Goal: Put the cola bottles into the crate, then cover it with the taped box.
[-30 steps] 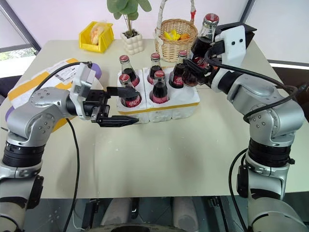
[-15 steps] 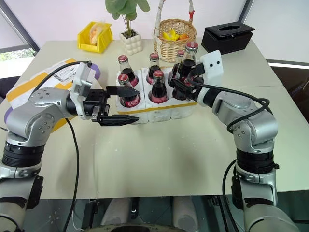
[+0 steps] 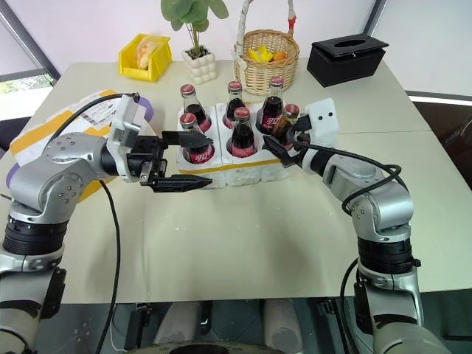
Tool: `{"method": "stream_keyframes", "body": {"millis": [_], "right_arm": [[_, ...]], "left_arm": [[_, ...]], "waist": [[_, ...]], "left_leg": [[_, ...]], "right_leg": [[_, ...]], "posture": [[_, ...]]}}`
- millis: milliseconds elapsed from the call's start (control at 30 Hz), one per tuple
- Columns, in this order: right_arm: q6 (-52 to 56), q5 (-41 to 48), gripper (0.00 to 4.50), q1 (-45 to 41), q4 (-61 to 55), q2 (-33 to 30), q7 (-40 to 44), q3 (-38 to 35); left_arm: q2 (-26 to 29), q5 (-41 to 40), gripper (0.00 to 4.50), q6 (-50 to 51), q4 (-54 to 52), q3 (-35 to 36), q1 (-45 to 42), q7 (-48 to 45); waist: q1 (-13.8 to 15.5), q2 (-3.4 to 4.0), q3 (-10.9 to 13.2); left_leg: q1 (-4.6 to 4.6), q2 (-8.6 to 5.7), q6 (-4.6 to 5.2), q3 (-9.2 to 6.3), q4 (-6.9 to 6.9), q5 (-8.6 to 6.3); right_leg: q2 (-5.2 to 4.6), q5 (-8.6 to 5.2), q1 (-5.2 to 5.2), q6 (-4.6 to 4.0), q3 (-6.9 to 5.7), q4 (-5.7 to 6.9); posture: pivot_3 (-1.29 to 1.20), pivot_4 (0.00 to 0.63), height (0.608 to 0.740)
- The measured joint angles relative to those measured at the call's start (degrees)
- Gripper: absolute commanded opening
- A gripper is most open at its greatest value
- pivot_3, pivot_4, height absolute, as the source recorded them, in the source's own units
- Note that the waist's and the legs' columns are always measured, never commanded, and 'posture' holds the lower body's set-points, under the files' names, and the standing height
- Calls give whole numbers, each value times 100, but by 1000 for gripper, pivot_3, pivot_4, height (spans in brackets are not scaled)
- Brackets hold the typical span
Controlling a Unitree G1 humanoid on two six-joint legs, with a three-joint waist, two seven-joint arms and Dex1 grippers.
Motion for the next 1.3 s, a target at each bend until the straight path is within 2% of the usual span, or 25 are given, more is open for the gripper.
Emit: {"method": "stream_keyframes", "body": {"millis": [233,400,600,767,867,1000,1133,1300], "right_arm": [[-11,136,4427,678,-536,-392,215,-509],[29,687,4427,1528,-1261,-1134,823,-1659],[198,2028,4427,2456,-1919,-2057,2001,-3411],[312,3585,4427,2878,-2290,-2548,2664,-4165],[311,4164,4427,2988,-2379,-2737,2673,-4193],[212,4230,4427,2996,-2363,-2869,2648,-3831],[182,4255,4427,2813,-2088,-2988,2656,-3426],[21,4173,4427,2669,-1876,-3117,2833,-3150]], "left_arm": [[4,28,4500,-14,20,3,9,-7],[106,143,4500,-120,45,95,61,79],[403,210,4500,-137,-25,468,224,343],[911,636,4500,-403,-200,863,638,675],[1163,954,4500,-569,-525,1176,1027,1010],[1564,1580,4500,-843,-963,1658,1984,1342],[1751,2300,4500,-1277,-1133,2549,3199,1534],[1759,3544,4500,-2842,-690,3604,4531,1748]], "waist": [[27,0,0],[27,-1,0],[3,-7,3],[3,-21,9],[16,-39,6],[7,-43,6],[18,-44,7],[35,-45,5]], "left_leg": [[-4,-2,0,1,1,0],[1,-1,0,0,0,0],[31,2,0,0,-1,0],[52,4,-1,3,0,-1],[54,5,-2,4,0,-2],[53,5,-2,14,-7,-2],[43,8,-3,17,-14,-3],[22,9,-6,18,-18,-5]], "right_leg": [[-2,0,3,2,0,-7],[-1,-4,6,-5,0,-6],[1,-7,29,-4,1,-5],[0,-12,45,2,4,-7],[-3,-11,49,2,4,-13],[-8,-5,44,-9,7,-22],[-7,0,31,-18,7,-31],[-11,5,27,-25,4,-70]], "posture": [[0,150,740],[0,150,740],[0,150,740],[0,150,740],[0,150,740],[0,150,740],[0,150,740],[0,150,740]]}}
